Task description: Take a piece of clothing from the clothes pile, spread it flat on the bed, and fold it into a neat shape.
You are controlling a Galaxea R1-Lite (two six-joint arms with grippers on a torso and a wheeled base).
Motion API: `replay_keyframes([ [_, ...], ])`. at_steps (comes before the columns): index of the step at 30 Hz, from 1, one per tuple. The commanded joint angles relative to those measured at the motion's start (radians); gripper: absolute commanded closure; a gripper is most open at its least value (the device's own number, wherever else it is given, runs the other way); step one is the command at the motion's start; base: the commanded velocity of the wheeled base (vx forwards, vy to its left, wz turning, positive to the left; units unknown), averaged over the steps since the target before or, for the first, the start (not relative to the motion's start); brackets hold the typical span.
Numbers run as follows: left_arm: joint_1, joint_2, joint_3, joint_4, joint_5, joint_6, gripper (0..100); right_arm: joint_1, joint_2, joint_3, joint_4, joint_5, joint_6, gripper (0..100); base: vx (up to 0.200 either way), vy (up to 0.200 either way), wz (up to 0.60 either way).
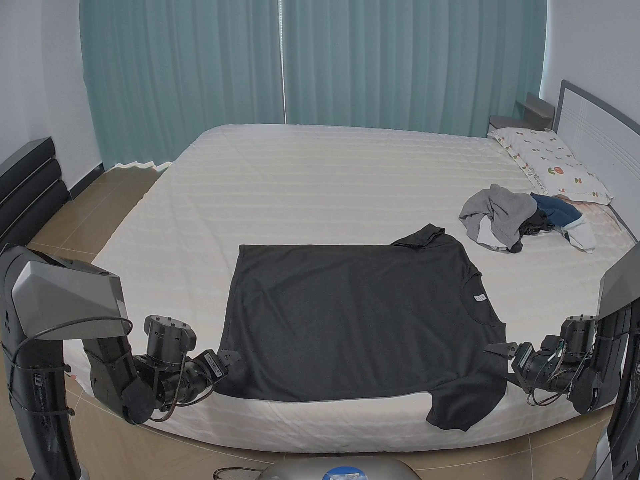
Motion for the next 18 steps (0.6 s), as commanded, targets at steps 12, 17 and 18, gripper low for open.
replay_keyframes([
  [12, -0.053, 0.103, -0.012, -0.005, 0.079, 0.11, 0, 0.005, 0.006, 0.001, -0.015, 0.0, 0.0, 0, 0.0, 0.0, 0.0],
  [17, -0.062, 0.117, -0.044, -0.004, 0.083, 0.111, 0, 0.009, 0.006, 0.001, -0.015, 0.0, -0.001, 0, 0.0, 0.0, 0.0],
  [18, -0.065, 0.122, -0.049, -0.004, 0.085, 0.111, 0, 0.009, 0.006, 0.001, -0.015, 0.0, -0.001, 0, 0.0, 0.0, 0.0],
])
